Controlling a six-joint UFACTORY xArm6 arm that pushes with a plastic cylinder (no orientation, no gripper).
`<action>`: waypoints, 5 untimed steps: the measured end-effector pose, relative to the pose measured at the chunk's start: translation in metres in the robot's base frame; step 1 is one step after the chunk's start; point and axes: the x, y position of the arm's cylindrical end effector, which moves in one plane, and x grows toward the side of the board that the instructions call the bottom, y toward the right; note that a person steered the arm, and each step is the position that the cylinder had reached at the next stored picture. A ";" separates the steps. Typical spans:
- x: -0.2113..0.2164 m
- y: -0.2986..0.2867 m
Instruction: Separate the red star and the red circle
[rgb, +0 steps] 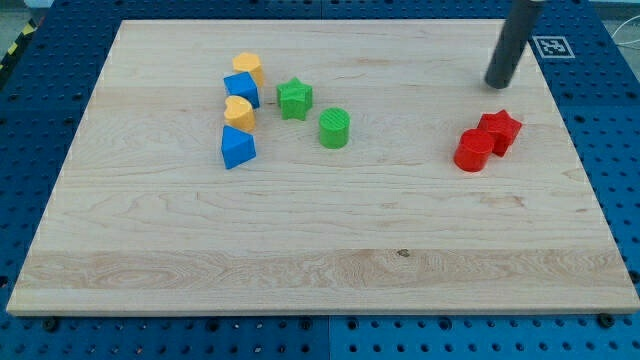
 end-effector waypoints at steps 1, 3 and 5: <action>0.018 0.030; 0.085 0.034; 0.135 0.028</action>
